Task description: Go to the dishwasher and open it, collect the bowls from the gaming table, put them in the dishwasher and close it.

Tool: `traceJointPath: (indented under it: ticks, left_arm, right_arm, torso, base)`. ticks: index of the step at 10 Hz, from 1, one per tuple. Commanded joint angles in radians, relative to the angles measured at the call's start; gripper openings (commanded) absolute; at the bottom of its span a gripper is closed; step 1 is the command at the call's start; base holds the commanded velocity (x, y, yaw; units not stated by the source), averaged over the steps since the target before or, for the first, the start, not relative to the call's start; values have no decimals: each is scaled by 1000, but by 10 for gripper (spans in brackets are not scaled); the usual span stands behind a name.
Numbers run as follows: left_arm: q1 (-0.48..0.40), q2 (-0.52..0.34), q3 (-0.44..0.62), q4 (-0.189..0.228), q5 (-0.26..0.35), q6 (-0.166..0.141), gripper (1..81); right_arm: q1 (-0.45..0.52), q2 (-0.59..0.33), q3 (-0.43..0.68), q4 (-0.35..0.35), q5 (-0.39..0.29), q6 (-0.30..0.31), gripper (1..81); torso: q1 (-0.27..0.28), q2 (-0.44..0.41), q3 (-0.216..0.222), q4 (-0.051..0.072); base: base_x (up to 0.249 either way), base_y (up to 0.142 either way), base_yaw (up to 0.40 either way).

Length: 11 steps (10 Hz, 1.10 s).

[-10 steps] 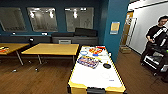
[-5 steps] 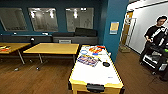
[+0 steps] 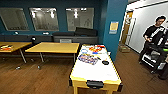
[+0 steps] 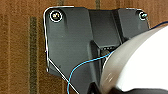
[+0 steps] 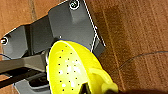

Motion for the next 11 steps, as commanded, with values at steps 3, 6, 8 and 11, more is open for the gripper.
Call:
traceJointPath:
  ticks: [3,6,8,11]
  left_arm:
    - [-40,-14,6,2,33,3,10]
    - [-37,-18,6,0,30,3,10]
    - [-37,-22,6,-1,8,1,10]
    - [-37,-30,6,-1,3,0,10]
  right_arm:
    - [23,-6,53,491,-150,-510,10]
    - [49,-128,261,453,-142,-511,10]
    - [54,-128,264,451,-139,-511,10]
    - [54,-111,260,454,-138,-511,10]
  torso:
    - [0,0,0,0]
    - [0,-1,0,0]
    - [0,-1,0,0]
    - [0,-1,0,0]
  base:
    - [-108,0,0]
    - [-36,0,0]
    - [0,0,0]
    - [0,0,0]
